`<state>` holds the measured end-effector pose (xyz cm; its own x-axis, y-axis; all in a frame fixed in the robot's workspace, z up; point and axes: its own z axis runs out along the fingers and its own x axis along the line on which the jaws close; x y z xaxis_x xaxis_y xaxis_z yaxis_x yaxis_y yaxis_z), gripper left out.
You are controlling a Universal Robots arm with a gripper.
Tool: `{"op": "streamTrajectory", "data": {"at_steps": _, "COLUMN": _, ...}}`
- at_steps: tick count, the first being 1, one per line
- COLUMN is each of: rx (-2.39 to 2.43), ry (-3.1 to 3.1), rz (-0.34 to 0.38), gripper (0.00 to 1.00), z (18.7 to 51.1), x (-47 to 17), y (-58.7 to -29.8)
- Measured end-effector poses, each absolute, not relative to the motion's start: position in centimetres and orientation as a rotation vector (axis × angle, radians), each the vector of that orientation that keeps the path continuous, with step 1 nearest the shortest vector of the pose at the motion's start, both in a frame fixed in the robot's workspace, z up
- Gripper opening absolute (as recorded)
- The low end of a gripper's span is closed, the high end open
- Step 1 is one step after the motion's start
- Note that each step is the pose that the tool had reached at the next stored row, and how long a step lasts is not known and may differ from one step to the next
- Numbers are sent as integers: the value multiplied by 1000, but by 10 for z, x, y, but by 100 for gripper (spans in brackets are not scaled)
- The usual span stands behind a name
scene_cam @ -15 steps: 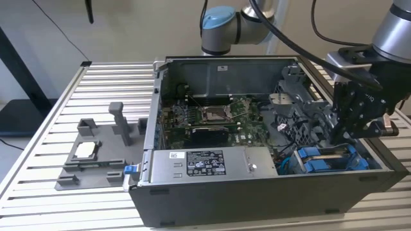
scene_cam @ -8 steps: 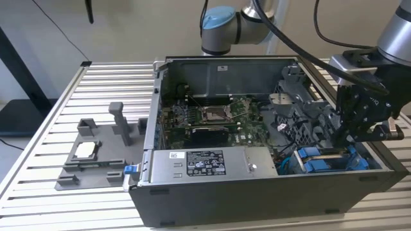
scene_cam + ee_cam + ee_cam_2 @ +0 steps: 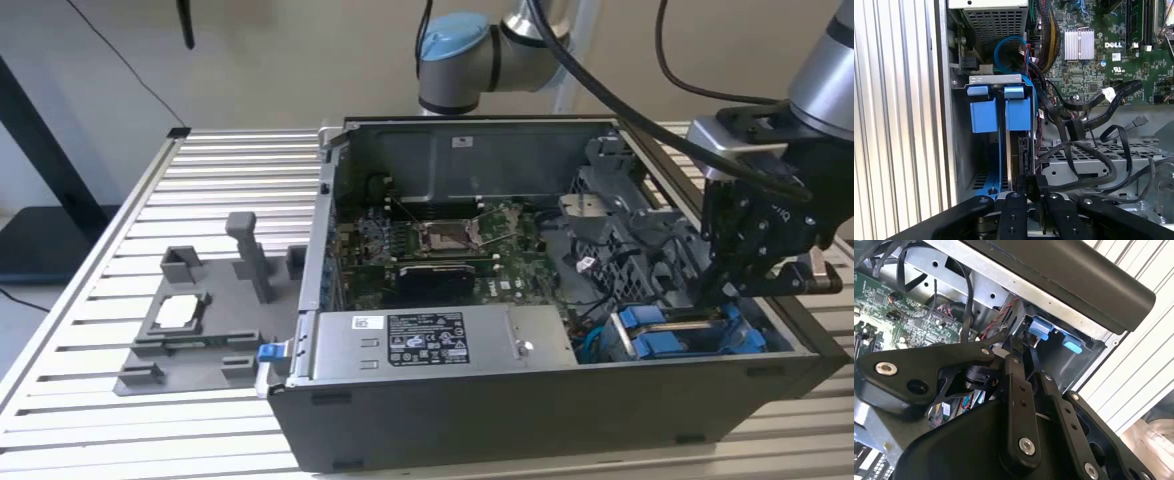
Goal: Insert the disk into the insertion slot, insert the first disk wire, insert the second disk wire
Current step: 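Insert the first disk wire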
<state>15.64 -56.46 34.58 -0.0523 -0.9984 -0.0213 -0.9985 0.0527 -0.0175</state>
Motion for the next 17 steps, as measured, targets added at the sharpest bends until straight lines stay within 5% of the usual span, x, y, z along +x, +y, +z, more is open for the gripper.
{"op": "streamTrajectory", "data": {"at_steps": 17, "rx": -2143, "ry": 2259, "rz": 3, "gripper": 20, "z": 340, "x": 156, "y": -563}}
